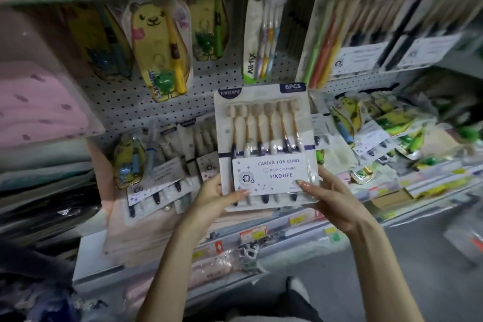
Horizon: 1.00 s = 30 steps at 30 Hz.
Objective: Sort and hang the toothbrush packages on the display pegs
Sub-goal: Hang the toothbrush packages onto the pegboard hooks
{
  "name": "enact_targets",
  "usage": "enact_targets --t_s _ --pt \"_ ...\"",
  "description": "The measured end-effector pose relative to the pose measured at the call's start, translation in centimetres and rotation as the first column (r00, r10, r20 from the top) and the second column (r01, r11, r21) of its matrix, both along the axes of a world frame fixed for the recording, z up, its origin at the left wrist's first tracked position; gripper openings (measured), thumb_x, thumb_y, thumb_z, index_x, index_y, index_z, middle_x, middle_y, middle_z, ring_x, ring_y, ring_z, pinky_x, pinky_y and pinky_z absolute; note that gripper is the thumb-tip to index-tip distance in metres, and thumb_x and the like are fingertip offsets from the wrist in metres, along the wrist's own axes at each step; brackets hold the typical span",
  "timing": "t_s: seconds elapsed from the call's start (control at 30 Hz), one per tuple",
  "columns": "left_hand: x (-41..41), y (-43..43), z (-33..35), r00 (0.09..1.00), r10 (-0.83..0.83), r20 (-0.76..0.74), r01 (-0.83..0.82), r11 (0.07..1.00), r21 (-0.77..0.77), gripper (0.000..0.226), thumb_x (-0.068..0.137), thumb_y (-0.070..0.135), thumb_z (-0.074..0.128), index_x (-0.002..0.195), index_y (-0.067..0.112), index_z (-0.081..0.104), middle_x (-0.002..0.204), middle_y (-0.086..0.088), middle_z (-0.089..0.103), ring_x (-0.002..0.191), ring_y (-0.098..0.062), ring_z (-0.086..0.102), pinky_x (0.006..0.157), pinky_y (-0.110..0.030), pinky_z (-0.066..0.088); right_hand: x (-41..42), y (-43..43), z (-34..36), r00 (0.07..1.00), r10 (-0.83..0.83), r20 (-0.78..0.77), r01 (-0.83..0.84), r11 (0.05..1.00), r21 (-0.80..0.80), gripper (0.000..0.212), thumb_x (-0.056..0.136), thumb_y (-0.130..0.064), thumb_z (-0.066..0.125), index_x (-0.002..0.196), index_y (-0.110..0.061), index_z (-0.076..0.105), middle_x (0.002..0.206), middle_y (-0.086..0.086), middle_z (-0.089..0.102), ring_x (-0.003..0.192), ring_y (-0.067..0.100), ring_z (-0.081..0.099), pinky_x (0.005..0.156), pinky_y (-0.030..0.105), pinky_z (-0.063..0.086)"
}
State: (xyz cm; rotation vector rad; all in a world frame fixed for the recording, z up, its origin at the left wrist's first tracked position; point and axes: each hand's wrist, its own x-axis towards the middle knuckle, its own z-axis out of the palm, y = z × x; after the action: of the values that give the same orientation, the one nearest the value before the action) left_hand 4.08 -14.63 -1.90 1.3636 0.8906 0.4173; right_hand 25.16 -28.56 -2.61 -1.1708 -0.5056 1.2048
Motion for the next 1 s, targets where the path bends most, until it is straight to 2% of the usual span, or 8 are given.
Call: enact_targets --t_s 0.17,0.27,0.43,0.53,0.7,0.77,0.87,1.0 --pt "4.2 -1.3 1.4 0.998 -0.05 0.04 0.046 0.993 0.11 0.037 0.079 0.004 0.073 0.111 0.018 0.062 0.1 0.01 0.074 0.092 -0.001 0.068 0.073 -0.015 0.052 4.5 -1.9 0.4 0.994 0.046 0.102 -0.045 0.999 -0.009 0.07 0.061 -0.03 0.09 0.123 -0.018 0.062 0.121 0.017 0.067 0.108 0.038 0.065 0.081 0.049 0.058" --pt "6.8 -2.4 1.8 0.995 -0.022 0.097 0.005 0.985 0.173 0.038 0.078 -0.004 0.071 0.108 0.016 0.062 0.095 0.015 0.072 0.088 0.004 0.068 0.071 -0.01 0.05 7.2 -2.8 0.7 0.984 0.032 0.173 -0.035 0.999 0.011 0.055 0.071 -0.024 0.078 0.123 -0.023 0.062 0.12 0.013 0.068 0.108 0.033 0.066 0.078 0.044 0.059" --pt "10.9 -4.4 1.9 0.985 0.042 0.166 -0.083 0.964 0.252 0.04 0.076 -0.008 0.071 0.102 0.021 0.063 0.086 0.024 0.072 0.084 0.006 0.068 0.068 -0.009 0.049 11.8 -3.6 1.8 0.953 -0.014 0.301 -0.005 0.998 0.064 0.044 0.076 -0.011 0.069 0.119 -0.012 0.061 0.111 0.013 0.072 0.098 0.032 0.069 0.076 0.035 0.058" --pt "13.6 -5.6 2.7 0.979 0.058 0.197 -0.115 0.949 0.292 0.04 0.076 -0.011 0.069 0.098 0.022 0.062 0.083 0.025 0.072 0.082 0.006 0.068 0.066 -0.009 0.05 14.4 -3.9 2.5 0.944 -0.054 0.324 0.017 0.993 0.116 0.039 0.073 -0.011 0.072 0.111 -0.018 0.068 0.105 0.012 0.074 0.091 0.025 0.071 0.072 0.03 0.058" --pt "18.3 -6.8 4.0 0.976 0.033 0.217 -0.118 0.912 0.392 0.039 0.072 0.004 0.077 0.099 0.03 0.064 0.093 0.021 0.073 0.09 0.0 0.069 0.074 -0.014 0.052 19.3 -4.9 3.4 0.934 -0.165 0.315 0.098 0.971 0.217 0.059 0.046 -0.047 0.093 0.098 -0.026 0.075 0.096 0.009 0.076 0.082 0.022 0.071 0.069 0.031 0.058" --pt "20.2 -7.3 4.8 0.972 0.001 0.235 -0.107 0.893 0.438 0.036 0.069 0.013 0.077 0.098 0.03 0.064 0.094 0.022 0.073 0.091 0.001 0.068 0.075 -0.011 0.05 21.2 -5.3 3.9 0.927 -0.203 0.315 0.12 0.957 0.264 0.06 0.042 -0.05 0.093 0.095 -0.027 0.076 0.09 0.004 0.076 0.076 0.017 0.071 0.066 0.026 0.057" --pt "22.9 -8.0 5.7 0.958 -0.029 0.284 -0.106 0.889 0.446 0.033 0.071 0.009 0.077 0.096 0.026 0.065 0.093 0.018 0.074 0.088 0.0 0.069 0.072 -0.01 0.05 23.6 -5.6 5.2 0.922 -0.274 0.274 0.177 0.926 0.332 0.059 0.037 -0.049 0.094 0.089 -0.027 0.077 0.084 0.002 0.076 0.069 0.013 0.07 0.061 0.02 0.055" --pt "25.5 -8.6 6.5 0.949 -0.038 0.314 -0.117 0.881 0.458 0.029 0.067 0.024 0.075 0.094 0.024 0.064 0.093 0.014 0.074 0.089 -0.005 0.07 0.077 -0.018 0.054 25.8 -5.7 6.5 0.921 -0.319 0.224 0.213 0.893 0.396 0.054 0.042 -0.047 0.093 0.09 -0.026 0.076 0.081 -0.003 0.075 0.061 0.003 0.064 0.055 0.015 0.05"
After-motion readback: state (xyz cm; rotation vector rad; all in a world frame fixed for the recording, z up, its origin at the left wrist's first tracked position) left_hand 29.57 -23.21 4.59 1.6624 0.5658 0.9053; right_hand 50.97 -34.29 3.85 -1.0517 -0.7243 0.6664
